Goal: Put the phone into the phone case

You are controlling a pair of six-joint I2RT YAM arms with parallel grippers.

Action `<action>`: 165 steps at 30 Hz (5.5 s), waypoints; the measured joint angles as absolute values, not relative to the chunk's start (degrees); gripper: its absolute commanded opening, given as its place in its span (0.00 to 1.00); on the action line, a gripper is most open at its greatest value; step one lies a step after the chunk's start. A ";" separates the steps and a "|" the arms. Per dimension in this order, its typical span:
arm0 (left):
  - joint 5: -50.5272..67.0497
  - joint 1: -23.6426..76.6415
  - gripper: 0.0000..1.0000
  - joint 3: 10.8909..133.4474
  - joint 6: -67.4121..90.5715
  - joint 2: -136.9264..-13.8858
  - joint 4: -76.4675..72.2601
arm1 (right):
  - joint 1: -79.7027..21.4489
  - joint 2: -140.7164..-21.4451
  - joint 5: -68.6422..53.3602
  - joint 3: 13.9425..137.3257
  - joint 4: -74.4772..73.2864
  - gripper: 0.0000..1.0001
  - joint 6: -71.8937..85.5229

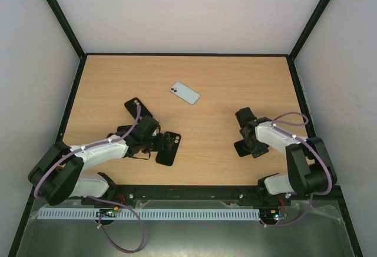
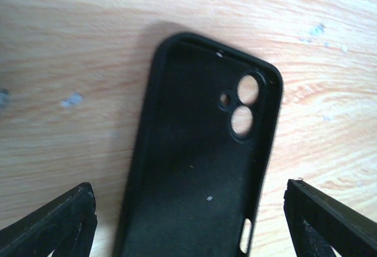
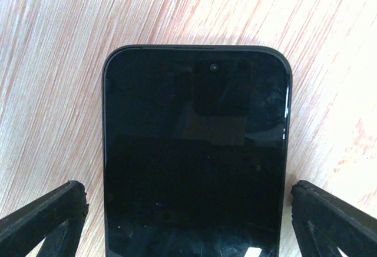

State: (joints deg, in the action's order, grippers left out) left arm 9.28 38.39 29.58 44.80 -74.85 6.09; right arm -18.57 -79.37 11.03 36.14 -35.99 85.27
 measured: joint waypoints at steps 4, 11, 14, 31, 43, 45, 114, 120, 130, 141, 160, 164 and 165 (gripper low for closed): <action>11.16 40.23 0.86 29.04 46.15 -75.07 3.95 | -18.35 -79.75 11.09 36.53 -35.94 0.91 85.56; 13.89 41.95 0.85 28.53 48.53 -75.90 0.69 | -18.26 -80.95 11.07 37.15 -36.25 0.89 85.76; 15.42 42.89 0.85 28.01 50.11 -76.01 -1.08 | -18.24 -81.54 11.16 37.45 -36.49 0.83 85.56; 13.80 42.57 0.83 27.29 51.75 -76.71 -4.01 | -17.96 -82.59 12.03 37.50 -33.85 0.74 75.90; 15.33 39.75 0.83 26.33 50.17 -76.69 -6.57 | -18.09 -80.07 2.98 35.90 -21.67 0.74 53.98; 16.32 38.83 0.83 26.28 49.93 -76.58 -6.55 | -18.81 -78.98 0.64 35.07 -19.77 0.73 51.33; 25.41 19.05 0.90 22.37 47.40 -52.03 7.22 | -56.75 -97.73 -16.60 49.93 -0.80 0.75 47.22; 25.36 19.05 0.90 22.37 47.83 -51.44 7.25 | -56.77 -97.95 -16.10 50.24 -1.04 0.79 47.94; 25.30 19.05 0.90 22.09 48.07 -51.48 7.35 | -56.77 -97.82 -16.12 50.78 -1.19 0.84 48.45; 25.71 21.78 0.68 18.96 50.43 -53.60 4.84 | -56.75 -91.05 -12.27 49.25 -2.31 0.65 47.97; 21.17 33.67 0.64 17.17 57.84 -62.70 -5.69 | -55.94 -90.50 -13.10 38.24 3.99 0.35 51.33; 19.86 34.63 0.62 17.19 58.02 -63.22 -5.30 | -55.94 -90.87 -14.48 37.17 6.83 0.25 52.99; 19.59 34.89 0.61 17.19 58.11 -63.42 -5.21 | -55.94 -90.87 -14.70 36.86 7.44 0.23 53.34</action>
